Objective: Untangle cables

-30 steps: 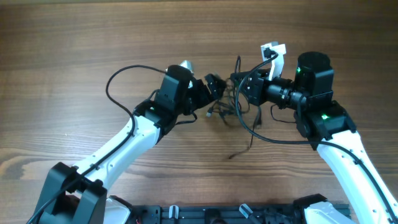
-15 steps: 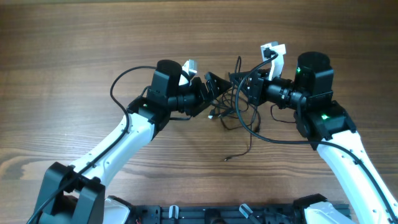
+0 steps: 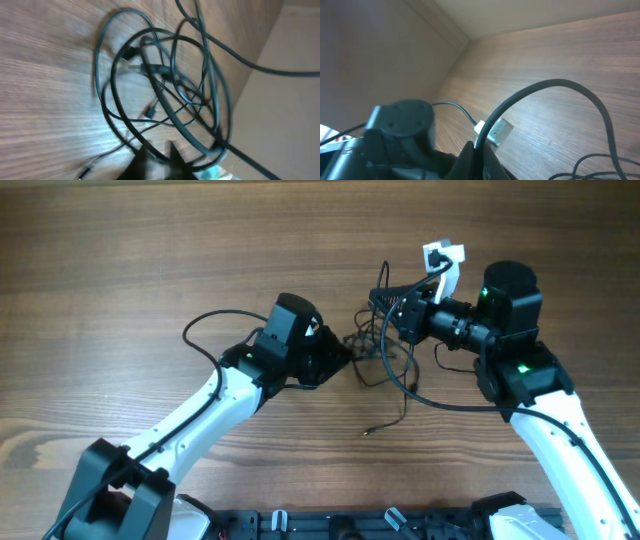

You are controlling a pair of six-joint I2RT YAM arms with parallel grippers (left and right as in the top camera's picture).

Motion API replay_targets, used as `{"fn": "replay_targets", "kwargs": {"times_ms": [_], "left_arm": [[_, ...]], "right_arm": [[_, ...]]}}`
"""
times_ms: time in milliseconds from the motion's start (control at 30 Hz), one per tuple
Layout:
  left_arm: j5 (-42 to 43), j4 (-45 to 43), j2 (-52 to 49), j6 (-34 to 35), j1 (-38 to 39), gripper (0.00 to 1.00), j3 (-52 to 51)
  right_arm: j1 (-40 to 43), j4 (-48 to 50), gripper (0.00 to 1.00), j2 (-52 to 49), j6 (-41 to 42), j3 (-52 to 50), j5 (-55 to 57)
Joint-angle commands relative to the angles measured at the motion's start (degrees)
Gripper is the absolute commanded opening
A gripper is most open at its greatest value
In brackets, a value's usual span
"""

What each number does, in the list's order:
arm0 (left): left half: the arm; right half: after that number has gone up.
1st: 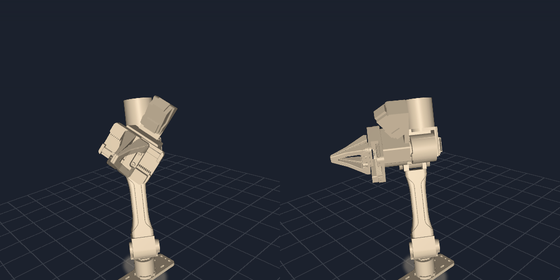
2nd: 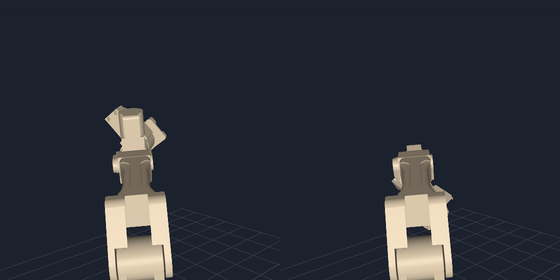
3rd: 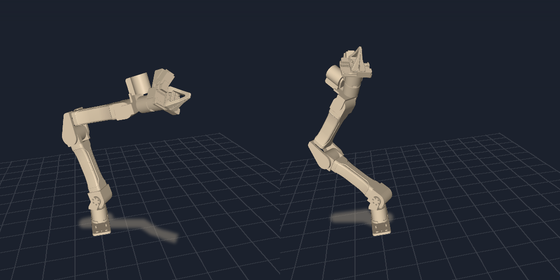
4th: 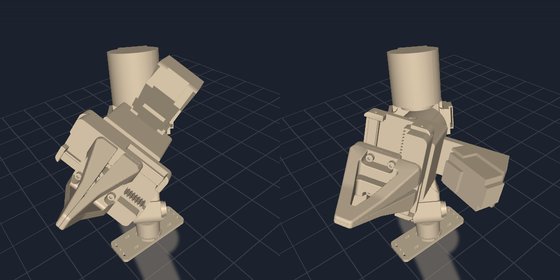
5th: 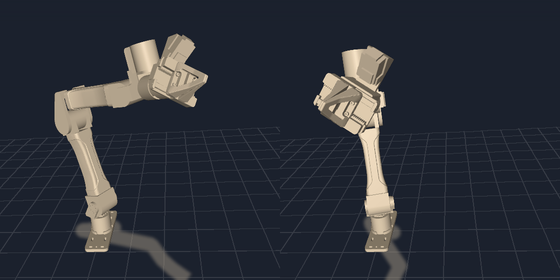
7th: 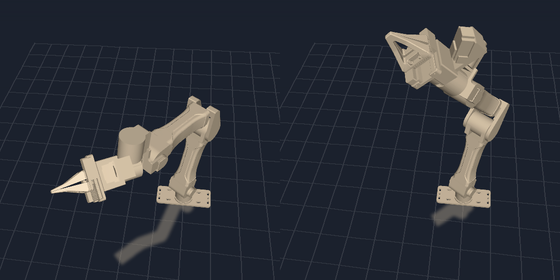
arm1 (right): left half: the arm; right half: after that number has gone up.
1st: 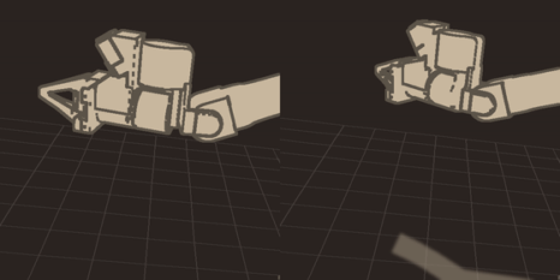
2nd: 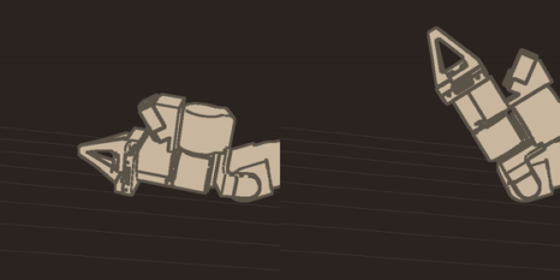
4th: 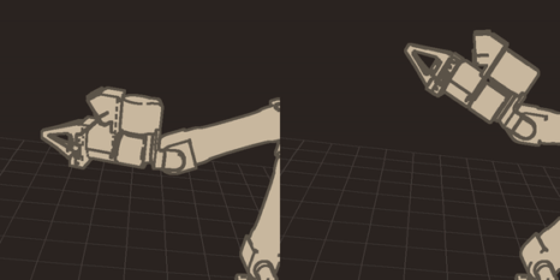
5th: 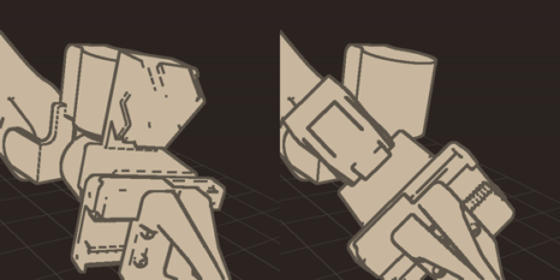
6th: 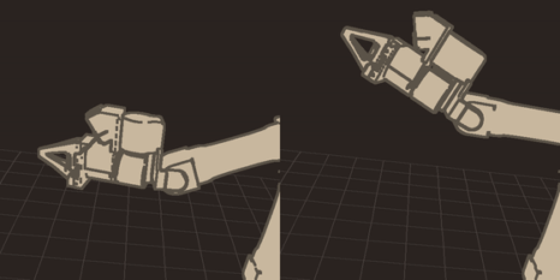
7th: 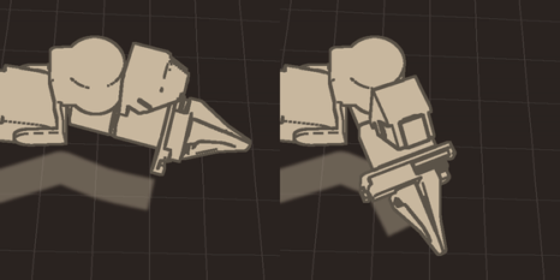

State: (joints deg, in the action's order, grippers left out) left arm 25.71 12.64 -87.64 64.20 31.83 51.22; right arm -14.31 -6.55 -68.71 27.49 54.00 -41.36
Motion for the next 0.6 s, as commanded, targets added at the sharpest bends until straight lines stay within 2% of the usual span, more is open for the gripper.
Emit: {"fn": "replay_targets", "kwargs": {"times_ms": [0, 167, 200, 233, 267, 433, 567], "left_arm": [[-5.8, 0.5, -2.3, 0.1, 0.6, 0.04, 0.2], [-6.6, 2.1, -3.3, -0.7, -0.2, 0.04, 0.2], [-5.5, 1.9, -3.3, -0.7, -0.2, 0.28, 0.2], [-3.9, 1.5, -3.3, -0.7, -0.2, 0.57, 0.2], [-1.8, 0.9, -3.3, -0.3, -0.2, 1.00, 0.2], [6.5, 1.9, -3.2, 0.8, -1.1, 1.00, 0.2], [16.3, 5.5, -2.9, 1.9, -7.4, 1.00, 0.2]], "right_arm": [[0.1, 0.9, 0.04, 3.0, 2.1, 0.5, -1.6], [0.1, 0.9, 0.04, 6.1, 2.1, 0.5, -1.6], [0.2, 0.9, 0.05, 6.7, 2.0, 0.5, -1.6], [0.2, 0.6, 0.04, 7.1, 1.5, 0.5, -1.6], [0.2, 0.1, 0.05, 7.4, 0.9, 0.5, -1.5], [0.2, -3.7, 0.05, 7.6, 0.7, 0.5, 0.2], [0.1, -5.3, 0.05, 7.6, 1.0, 0.5, 0.6]]}}
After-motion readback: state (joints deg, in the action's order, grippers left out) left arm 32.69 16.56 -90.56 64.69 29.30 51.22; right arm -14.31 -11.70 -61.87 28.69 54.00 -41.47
